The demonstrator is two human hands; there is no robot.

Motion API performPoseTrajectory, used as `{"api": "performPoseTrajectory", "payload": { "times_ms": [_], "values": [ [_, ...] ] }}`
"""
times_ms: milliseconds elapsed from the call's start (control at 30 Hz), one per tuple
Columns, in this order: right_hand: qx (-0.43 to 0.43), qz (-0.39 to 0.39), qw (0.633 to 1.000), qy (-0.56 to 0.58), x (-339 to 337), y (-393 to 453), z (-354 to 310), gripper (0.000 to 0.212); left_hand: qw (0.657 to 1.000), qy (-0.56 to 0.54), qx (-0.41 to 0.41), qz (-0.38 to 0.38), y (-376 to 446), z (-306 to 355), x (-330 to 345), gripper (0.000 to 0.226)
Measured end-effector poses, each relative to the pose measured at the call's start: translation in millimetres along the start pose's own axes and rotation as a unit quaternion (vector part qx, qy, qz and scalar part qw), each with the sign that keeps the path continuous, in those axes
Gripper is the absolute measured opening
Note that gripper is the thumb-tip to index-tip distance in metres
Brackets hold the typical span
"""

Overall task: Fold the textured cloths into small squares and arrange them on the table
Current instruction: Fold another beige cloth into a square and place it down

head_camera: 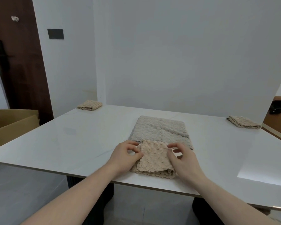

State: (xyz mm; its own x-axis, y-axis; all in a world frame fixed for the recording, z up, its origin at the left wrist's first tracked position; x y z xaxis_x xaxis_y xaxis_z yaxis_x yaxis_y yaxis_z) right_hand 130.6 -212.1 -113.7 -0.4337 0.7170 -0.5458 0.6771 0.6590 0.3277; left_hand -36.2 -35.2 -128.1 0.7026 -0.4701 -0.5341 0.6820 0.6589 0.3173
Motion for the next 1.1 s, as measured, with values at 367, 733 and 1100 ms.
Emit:
{"api": "performPoseTrajectory", "payload": {
  "times_ms": [367, 733, 1100],
  "values": [
    [-0.070, -0.124, 0.968, -0.207, 32, -6, 8, 0.059, 0.997, 0.008, -0.005, 0.072, -1, -8, -7, 0.029],
    [-0.033, -0.200, 0.934, -0.295, 44, -7, 13, 0.063, 0.941, 0.269, 0.112, -0.175, -6, 6, 36, 0.064],
    [-0.120, -0.150, 0.953, -0.234, 37, -17, -6, 0.061, 0.922, 0.311, 0.077, -0.219, -8, 3, 41, 0.069]
  ]
}}
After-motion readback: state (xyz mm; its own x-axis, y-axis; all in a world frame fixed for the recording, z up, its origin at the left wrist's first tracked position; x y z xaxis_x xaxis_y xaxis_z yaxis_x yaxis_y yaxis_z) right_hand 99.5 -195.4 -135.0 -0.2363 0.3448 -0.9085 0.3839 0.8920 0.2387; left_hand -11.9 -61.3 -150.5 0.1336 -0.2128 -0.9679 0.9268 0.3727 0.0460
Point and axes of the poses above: each hand's wrist, its own y-axis towards the middle knuckle, its own x-axis out of the palm, z = x × y, the point moved 6 cm from there along y, towards the middle knuckle, and after that the axes turned 4 degrees about x, right-handed, at the moved point
